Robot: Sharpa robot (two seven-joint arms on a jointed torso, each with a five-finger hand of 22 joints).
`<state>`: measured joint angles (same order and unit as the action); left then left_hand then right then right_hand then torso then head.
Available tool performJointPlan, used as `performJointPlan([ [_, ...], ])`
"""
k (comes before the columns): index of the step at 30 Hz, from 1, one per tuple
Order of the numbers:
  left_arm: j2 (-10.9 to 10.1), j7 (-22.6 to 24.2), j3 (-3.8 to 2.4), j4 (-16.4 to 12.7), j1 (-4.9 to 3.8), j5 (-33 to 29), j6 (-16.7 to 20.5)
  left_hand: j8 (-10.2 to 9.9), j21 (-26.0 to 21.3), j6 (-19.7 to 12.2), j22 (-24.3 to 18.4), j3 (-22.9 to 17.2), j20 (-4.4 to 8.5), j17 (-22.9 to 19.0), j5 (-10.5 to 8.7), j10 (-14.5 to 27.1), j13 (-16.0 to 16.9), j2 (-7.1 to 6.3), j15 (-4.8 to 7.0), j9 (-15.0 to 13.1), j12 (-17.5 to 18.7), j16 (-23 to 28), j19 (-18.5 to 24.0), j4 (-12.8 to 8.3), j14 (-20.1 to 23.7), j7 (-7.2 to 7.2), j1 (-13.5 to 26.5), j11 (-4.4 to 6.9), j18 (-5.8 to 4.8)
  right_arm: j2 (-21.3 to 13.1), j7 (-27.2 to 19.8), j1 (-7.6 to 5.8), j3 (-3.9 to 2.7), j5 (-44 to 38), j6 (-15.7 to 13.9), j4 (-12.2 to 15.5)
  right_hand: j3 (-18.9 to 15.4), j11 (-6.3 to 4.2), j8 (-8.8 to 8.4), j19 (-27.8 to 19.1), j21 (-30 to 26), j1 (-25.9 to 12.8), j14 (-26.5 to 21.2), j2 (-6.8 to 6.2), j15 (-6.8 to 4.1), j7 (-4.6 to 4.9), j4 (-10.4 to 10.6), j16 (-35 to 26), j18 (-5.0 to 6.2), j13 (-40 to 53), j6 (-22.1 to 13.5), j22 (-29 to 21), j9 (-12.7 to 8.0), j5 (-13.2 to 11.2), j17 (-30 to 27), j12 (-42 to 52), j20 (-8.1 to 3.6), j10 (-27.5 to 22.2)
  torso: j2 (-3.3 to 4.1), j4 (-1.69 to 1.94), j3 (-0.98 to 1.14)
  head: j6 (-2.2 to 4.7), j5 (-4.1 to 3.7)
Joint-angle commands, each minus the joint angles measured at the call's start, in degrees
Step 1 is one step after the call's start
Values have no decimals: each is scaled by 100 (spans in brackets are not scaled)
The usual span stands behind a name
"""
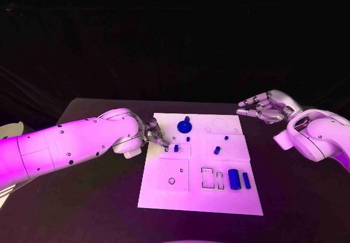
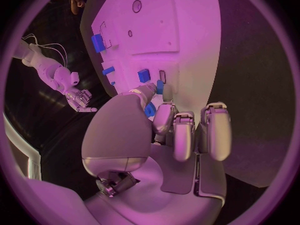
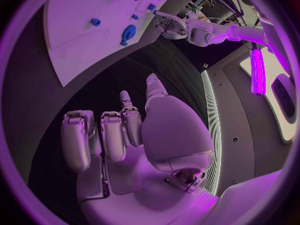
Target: Assemble the parts on the task board
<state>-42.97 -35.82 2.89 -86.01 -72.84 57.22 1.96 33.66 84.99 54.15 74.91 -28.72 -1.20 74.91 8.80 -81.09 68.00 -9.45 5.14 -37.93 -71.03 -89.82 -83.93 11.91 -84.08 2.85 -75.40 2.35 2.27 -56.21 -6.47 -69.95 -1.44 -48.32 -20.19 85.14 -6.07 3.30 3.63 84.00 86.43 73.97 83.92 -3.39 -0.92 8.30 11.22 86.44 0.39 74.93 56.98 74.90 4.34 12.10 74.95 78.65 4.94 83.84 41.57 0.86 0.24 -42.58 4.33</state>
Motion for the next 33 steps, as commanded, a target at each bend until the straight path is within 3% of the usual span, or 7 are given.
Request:
performJointPlan([
  [1, 22, -65, -2, -7, 3, 250, -132, -7, 22, 131, 835, -806, 33, 1509, 54, -52, -6, 11, 18, -8, -6, -18, -280, -768, -592, -102, 64, 1, -50, 4, -29, 5, 1, -16, 78, 4, -26, 6, 16, 273, -22, 9, 463, 40, 0, -1, -8, -24, 111, 1004, -34, 922, 10, 25, 867, -21, 18, 158, 1, -4, 3, -16, 3],
  [11, 68, -102, -2, 11, 3, 317, -494, -5, 20, 139, 833, -840, 35, 1509, 80, -56, -17, -12, 20, -11, 3, -18, -280, -794, -592, -104, 87, 4, -49, 0, -30, 5, 1, -14, 79, 8, -26, 6, 16, 273, -22, 9, 463, 40, 0, -1, -8, -24, 111, 1004, -34, 922, 10, 25, 867, -21, 18, 158, -2, 1, 3, -29, 1],
  [33, 177, -116, -1, 95, 6, 387, -747, -6, 6, 142, 815, -856, 34, 1509, 87, -53, -34, -22, 19, -11, 17, -18, -270, -806, -592, -105, 102, 4, -44, 0, -34, 5, 1, -12, 89, 11, -26, 6, 16, 273, -22, 9, 463, 40, 0, -1, -8, -24, 111, 1004, -34, 922, 10, 25, 867, -21, 18, 158, -3, 5, 1, -67, 10],
])
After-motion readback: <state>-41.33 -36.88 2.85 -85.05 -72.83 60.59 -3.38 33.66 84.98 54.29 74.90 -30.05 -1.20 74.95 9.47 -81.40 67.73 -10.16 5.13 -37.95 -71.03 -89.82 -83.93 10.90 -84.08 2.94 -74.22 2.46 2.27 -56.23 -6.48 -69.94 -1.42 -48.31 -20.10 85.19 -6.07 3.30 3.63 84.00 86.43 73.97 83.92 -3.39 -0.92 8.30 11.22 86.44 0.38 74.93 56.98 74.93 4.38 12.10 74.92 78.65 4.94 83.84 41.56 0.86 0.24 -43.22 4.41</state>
